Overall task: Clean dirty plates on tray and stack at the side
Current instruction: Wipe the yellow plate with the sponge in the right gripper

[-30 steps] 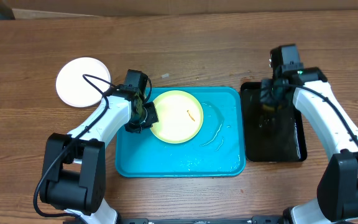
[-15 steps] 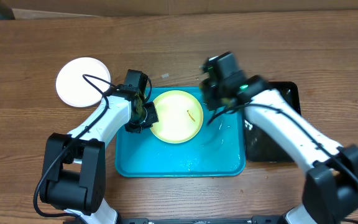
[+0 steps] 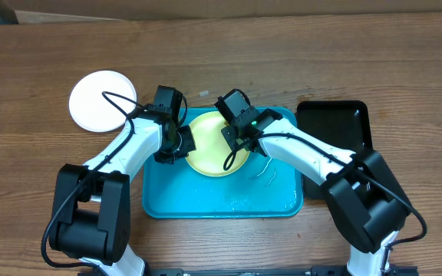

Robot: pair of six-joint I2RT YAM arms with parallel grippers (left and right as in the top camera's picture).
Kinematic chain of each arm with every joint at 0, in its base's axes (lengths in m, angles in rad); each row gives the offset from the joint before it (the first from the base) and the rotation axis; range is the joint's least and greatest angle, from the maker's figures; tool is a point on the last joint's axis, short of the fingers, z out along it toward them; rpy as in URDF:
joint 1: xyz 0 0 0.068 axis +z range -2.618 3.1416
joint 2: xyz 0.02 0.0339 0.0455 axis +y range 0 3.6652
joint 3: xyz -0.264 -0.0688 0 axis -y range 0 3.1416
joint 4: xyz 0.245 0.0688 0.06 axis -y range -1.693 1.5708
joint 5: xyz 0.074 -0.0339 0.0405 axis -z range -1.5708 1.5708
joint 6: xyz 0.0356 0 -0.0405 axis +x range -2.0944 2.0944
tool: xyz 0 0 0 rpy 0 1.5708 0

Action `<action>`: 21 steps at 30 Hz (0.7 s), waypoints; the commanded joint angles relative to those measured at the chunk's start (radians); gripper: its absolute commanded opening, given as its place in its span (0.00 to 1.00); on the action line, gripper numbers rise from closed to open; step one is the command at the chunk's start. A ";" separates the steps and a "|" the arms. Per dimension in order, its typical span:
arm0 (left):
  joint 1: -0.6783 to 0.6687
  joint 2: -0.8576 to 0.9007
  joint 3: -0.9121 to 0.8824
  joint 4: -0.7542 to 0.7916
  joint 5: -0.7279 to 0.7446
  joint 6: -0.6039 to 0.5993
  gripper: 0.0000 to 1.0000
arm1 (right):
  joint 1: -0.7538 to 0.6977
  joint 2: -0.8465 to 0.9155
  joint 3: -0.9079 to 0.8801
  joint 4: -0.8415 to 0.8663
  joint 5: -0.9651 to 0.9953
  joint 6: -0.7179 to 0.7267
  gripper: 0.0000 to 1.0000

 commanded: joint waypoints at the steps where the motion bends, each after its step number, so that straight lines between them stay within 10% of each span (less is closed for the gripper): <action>1: -0.007 -0.017 -0.010 0.003 -0.010 -0.014 0.04 | 0.006 0.021 0.020 -0.006 0.017 -0.010 0.04; 21: -0.007 -0.017 -0.010 0.008 -0.006 -0.014 0.04 | 0.006 0.082 0.113 -0.161 -0.352 -0.091 0.04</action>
